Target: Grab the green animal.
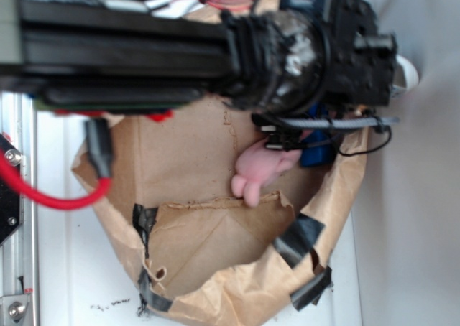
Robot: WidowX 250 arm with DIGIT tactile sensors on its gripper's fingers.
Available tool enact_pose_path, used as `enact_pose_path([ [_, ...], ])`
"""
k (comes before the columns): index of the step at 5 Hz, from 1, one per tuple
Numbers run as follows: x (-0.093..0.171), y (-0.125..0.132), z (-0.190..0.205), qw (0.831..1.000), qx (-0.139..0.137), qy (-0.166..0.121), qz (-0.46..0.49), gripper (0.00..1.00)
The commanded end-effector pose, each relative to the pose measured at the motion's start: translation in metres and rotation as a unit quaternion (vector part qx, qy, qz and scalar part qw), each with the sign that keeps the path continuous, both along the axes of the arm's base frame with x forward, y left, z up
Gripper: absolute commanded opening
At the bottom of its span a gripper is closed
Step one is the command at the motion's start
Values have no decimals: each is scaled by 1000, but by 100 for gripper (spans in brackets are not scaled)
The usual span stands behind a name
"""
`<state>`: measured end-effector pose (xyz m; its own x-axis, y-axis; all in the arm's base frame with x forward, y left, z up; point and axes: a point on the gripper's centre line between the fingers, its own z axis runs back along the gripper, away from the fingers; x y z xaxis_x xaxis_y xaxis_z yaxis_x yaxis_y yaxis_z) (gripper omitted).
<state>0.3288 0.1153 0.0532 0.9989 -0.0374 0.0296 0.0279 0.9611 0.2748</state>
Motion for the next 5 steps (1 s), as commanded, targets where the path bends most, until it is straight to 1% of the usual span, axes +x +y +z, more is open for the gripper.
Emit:
enact_pose_path([
  [1, -38, 6, 76, 995, -76, -33, -62, 100],
  [2, -32, 19, 64, 998, -38, -29, -44, 100],
  [3, -15, 28, 51, 999, -6, -32, -8, 100],
  [4, -7, 35, 35, 999, 46, -28, 9, 100],
  [5, -10, 35, 16, 996, 79, -29, 2, 100],
])
